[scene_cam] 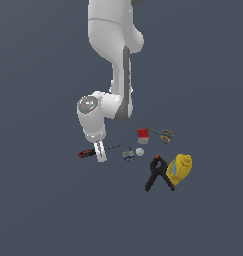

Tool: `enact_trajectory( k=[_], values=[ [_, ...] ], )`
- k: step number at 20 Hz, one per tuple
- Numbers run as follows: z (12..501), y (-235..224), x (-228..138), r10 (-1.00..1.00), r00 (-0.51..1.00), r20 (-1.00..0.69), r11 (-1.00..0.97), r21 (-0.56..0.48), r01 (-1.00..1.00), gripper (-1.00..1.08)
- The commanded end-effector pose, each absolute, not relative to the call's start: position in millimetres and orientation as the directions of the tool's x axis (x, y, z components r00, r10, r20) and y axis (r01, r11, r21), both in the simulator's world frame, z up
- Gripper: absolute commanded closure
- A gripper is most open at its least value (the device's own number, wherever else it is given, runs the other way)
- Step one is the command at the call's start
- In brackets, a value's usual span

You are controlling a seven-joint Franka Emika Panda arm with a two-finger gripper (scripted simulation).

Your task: Pick up a designated object from a clutter of objects.

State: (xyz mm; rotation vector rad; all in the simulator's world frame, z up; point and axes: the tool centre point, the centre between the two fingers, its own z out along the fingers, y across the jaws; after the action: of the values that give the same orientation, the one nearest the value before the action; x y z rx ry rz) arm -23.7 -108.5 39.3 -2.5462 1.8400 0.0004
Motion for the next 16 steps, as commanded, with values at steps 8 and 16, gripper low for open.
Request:
enact_trajectory(
  k=[8, 16],
  values=[
    [15, -109, -24, -0.95, 0.312, 0.0, -0.312, 0.0, -0.95, -0.92],
    [15, -109, -24, -0.95, 0.312, 0.0, -0.312, 0.0, -0.95, 1.08]
  ],
)
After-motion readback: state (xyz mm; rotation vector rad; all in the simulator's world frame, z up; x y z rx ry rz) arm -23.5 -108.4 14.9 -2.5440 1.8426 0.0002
